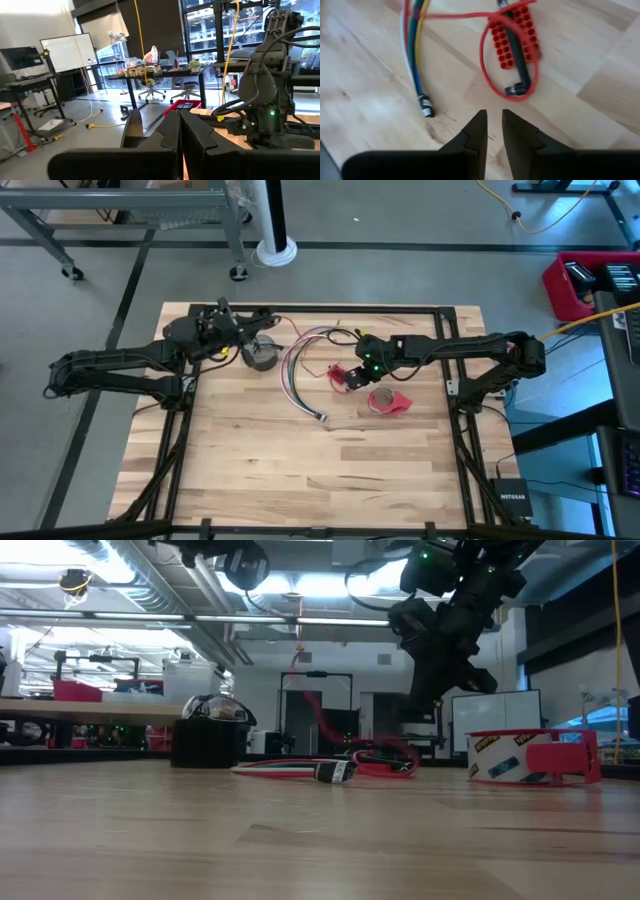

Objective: Coil cords
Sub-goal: Uncoil the red wire from the black spool, then coil the red wire onto the spool

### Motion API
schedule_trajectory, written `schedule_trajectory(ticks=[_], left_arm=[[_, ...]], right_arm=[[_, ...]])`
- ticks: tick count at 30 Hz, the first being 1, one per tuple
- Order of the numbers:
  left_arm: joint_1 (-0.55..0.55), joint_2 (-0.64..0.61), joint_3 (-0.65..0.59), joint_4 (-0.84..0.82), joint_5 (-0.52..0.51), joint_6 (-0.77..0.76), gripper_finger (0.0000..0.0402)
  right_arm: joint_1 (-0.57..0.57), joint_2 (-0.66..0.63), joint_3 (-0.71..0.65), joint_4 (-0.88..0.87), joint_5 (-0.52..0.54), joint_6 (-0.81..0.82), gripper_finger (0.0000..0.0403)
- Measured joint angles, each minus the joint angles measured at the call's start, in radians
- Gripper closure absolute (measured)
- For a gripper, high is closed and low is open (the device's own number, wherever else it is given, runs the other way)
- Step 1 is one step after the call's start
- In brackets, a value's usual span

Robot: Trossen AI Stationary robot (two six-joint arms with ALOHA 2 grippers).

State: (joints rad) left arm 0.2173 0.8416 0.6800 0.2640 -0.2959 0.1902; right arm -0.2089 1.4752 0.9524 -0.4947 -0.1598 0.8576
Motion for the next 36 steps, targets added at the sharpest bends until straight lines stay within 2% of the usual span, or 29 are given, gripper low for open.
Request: schedule_trajectory(ticks=[10,14,19,26,30,36], left_arm=[[0.0,0.0,0.0,-0.001,0.007,0.0,0.0401],[0.0,0.0,0.0,0.03,0.106,-0.036,0.0401],[-0.002,-0.002,0.0,0.206,0.261,-0.116,0.0401],[0.0,-0.004,0.0,0.456,0.278,-0.157,0.0402],[-0.001,-0.004,0.0,0.524,0.32,-0.215,0.0402],[-0.002,-0.004,0.0,0.573,0.401,-0.304,0.0402]], right_arm=[[0.0,0.0,0.0,0.099,-0.082,-0.002,0.0289],[0.0,0.0,0.0,0.073,-0.096,-0.001,0.0287],[-0.001,-0.015,0.0,0.032,-0.096,-0.002,0.0286],[-0.001,-0.055,0.0,-0.002,-0.091,-0.026,0.0286],[-0.001,-0.101,0.0,0.007,-0.034,-0.028,0.0286],[-0.001,-0.223,0.0,0.027,0.129,-0.067,0.0286]])
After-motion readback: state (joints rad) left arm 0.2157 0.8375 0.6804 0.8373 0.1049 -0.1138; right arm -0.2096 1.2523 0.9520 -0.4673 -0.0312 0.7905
